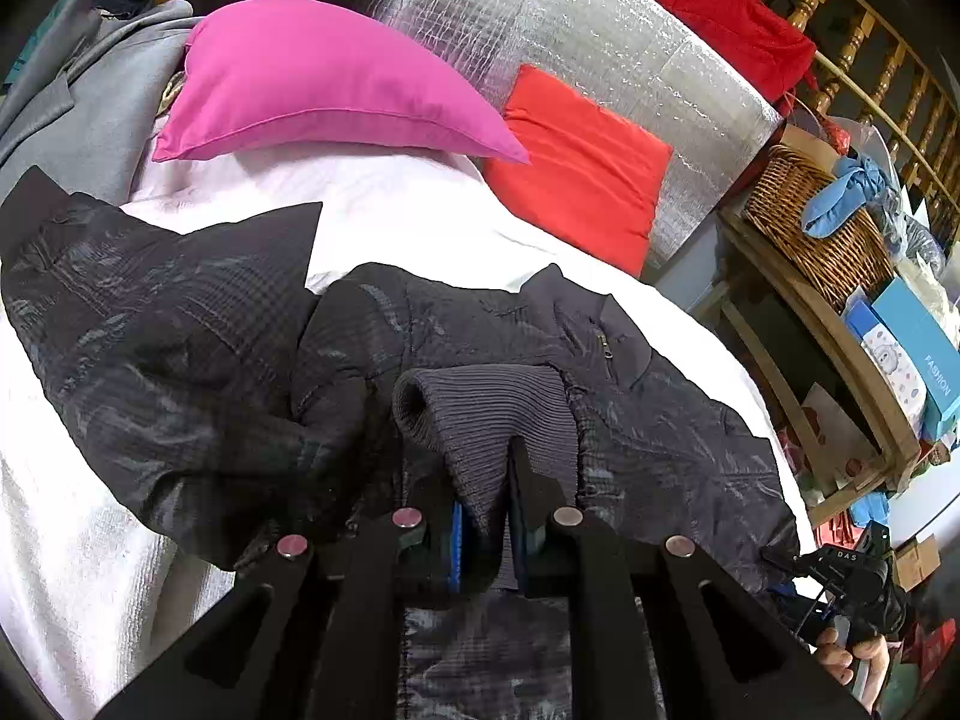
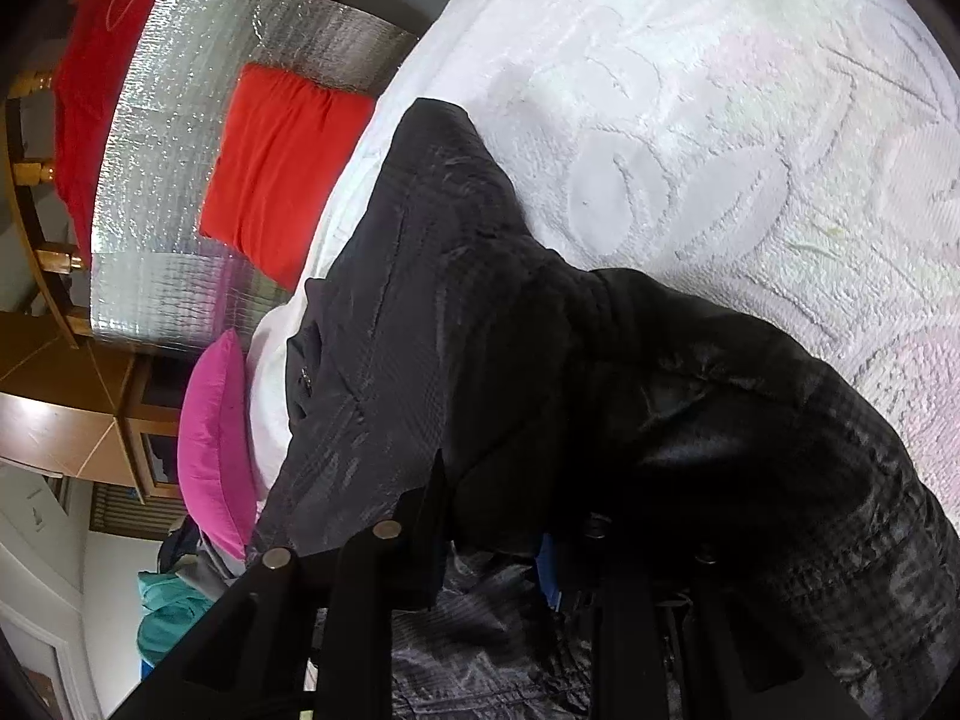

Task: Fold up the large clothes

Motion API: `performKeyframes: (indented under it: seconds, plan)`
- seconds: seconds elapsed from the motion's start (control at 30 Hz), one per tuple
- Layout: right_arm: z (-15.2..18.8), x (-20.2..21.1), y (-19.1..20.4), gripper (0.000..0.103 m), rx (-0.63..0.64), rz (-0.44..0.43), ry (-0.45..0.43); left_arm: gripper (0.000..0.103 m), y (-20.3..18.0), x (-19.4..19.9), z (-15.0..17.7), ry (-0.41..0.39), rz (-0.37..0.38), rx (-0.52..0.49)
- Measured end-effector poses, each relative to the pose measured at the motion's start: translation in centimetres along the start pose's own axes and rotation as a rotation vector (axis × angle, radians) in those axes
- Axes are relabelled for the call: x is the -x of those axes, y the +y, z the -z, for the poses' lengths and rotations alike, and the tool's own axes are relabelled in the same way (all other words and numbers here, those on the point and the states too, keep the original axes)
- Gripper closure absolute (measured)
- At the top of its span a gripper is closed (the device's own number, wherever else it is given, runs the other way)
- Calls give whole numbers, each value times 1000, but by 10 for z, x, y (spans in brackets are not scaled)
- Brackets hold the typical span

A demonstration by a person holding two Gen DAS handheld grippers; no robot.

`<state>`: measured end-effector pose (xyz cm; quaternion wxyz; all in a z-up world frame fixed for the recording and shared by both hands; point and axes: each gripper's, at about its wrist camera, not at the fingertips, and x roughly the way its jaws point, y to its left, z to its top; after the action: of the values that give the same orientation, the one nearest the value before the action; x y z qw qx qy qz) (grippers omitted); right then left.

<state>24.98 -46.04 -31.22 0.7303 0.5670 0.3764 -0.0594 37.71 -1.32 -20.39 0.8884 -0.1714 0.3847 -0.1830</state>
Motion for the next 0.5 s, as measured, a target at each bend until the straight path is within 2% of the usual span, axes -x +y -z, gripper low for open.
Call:
performKeyframes:
  seconds: [0.17,0.37,0.5]
  plan:
    - [-3,1,-6,73,-37,-34,5,90,2,2,0,-1,-3,3]
    - [0,3,7,72,44,24,-11,90,5,-1,3,30,-36,8]
    - [0,3,8,72,35,13,4,90,7,3,4,28,-36,7]
